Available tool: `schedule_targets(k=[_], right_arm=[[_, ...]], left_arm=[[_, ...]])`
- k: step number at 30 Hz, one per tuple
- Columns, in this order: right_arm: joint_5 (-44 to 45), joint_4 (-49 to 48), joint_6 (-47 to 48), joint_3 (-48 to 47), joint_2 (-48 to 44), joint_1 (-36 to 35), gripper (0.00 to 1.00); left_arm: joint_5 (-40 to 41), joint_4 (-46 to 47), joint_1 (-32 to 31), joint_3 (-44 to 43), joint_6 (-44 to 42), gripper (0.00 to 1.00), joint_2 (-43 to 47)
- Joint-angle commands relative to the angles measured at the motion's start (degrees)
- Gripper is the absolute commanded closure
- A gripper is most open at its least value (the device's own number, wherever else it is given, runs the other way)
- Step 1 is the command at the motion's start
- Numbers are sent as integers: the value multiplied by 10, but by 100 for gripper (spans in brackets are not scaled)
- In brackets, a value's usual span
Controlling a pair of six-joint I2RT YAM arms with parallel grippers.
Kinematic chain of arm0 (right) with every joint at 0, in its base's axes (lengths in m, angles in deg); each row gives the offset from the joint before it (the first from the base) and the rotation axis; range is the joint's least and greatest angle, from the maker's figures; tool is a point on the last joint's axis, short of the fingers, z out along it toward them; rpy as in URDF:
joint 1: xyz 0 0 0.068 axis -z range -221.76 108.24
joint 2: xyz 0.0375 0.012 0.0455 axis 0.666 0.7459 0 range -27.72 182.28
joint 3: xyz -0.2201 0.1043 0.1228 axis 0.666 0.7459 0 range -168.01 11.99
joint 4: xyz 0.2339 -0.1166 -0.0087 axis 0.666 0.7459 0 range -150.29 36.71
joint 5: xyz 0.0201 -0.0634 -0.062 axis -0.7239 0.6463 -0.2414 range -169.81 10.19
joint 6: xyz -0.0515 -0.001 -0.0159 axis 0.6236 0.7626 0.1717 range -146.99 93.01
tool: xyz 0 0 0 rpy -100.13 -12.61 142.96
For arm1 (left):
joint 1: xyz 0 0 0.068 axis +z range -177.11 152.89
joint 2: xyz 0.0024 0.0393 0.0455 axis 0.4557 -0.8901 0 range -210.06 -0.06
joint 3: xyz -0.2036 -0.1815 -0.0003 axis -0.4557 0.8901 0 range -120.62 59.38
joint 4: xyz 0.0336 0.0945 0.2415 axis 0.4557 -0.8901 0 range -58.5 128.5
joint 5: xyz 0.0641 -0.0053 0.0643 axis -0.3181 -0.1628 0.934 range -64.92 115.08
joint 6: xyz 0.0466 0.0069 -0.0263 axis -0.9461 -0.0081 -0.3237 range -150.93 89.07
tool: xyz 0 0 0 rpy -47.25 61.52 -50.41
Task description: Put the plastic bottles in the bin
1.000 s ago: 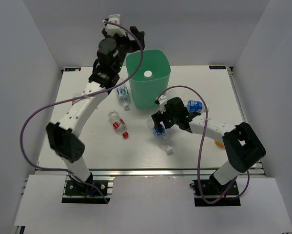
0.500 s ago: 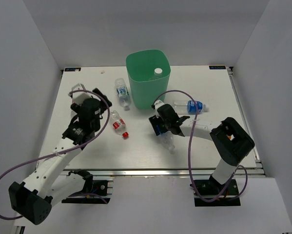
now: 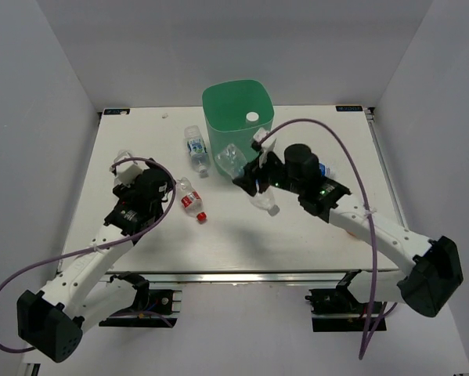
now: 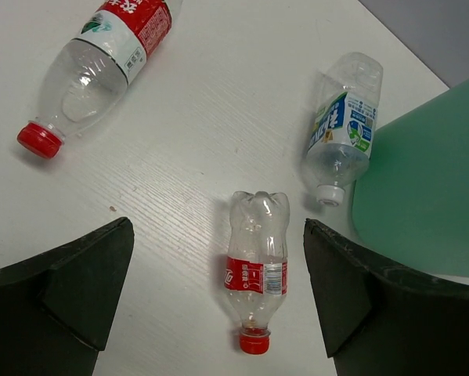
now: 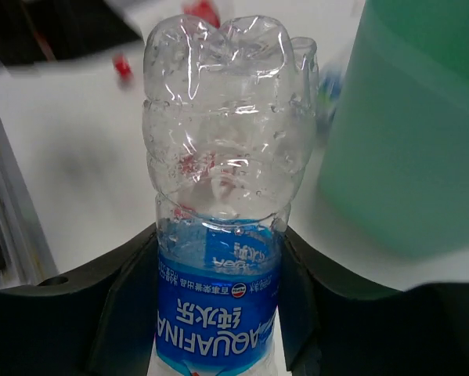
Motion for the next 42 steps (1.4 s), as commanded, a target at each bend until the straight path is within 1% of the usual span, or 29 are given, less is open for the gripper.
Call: schedule_targets(k=[1, 2, 3, 4, 5, 6, 7, 8, 9, 10, 12, 13, 17, 19, 20, 22, 23, 24, 26, 27, 34, 40, 42], right_arm=[[-22, -83, 66, -103, -18, 5, 65], [-21, -90, 87, -131, 4, 15, 64], [-14, -102, 97, -164, 20, 25, 67], [-11, -102, 96, -240, 43, 34, 68], [-25, -95, 95, -285, 94, 54, 69], [-34, -100, 94, -325, 120, 64, 70], [-39, -111, 90, -393, 146, 71, 70], [-55, -126, 85, -421, 194, 87, 68], [-66, -149, 79, -439, 214, 95, 65], [-78, -224, 71, -449, 248, 102, 65], [-88, -320, 40, -450, 278, 124, 63], [-97, -405, 7, -450, 295, 131, 62], [-138, -535, -54, -463, 389, 154, 54], [-151, -542, -53, -468, 425, 156, 53], [-158, -545, -56, -470, 434, 158, 50], [-166, -549, -54, -464, 447, 158, 38], [-168, -549, -49, -460, 448, 158, 29], [-169, -547, -48, -457, 448, 158, 23], [-174, -536, -33, -455, 444, 158, 12], [-173, -525, -27, -454, 442, 158, 11], [-170, -494, -10, -457, 428, 161, 11], [-173, -514, -15, -406, 392, 162, 11], [-169, -461, -9, -417, 377, 163, 11]], left_arm=[[1, 11, 1, 3, 4, 2, -11], [0, 14, 1, 6, 7, 2, -16], [-9, 20, 1, 10, 7, 2, -17], [-15, 22, 1, 13, 10, 2, -20], [-20, 23, 1, 15, 12, 2, -22], [-31, 29, 1, 17, 12, 2, -24], [-33, 30, 1, 23, 17, 2, -24], [-37, 33, 1, 26, 22, 2, -25], [-44, 37, 2, 29, 20, 2, -26], [-58, 42, 2, 36, 16, 2, -27], [-63, 47, 2, 43, 24, 2, -29], [-68, 51, 3, 47, 24, 2, -30], [-87, 58, 3, 54, 31, 2, -41], [-96, 60, 3, 54, 32, 2, -48], [-101, 59, 3, 54, 33, 2, -50], [-104, 58, 3, 54, 35, 2, -56], [-105, 56, 3, 54, 36, 2, -56], [-106, 56, 3, 55, 36, 2, -57], [-108, 55, 4, 56, 37, 2, -60], [-110, 55, 4, 57, 39, 2, -60], [-119, 59, 4, 56, 42, 2, -70], [-126, 46, 4, 49, 48, 2, -88], [-133, 46, 4, 44, 51, 2, -95]])
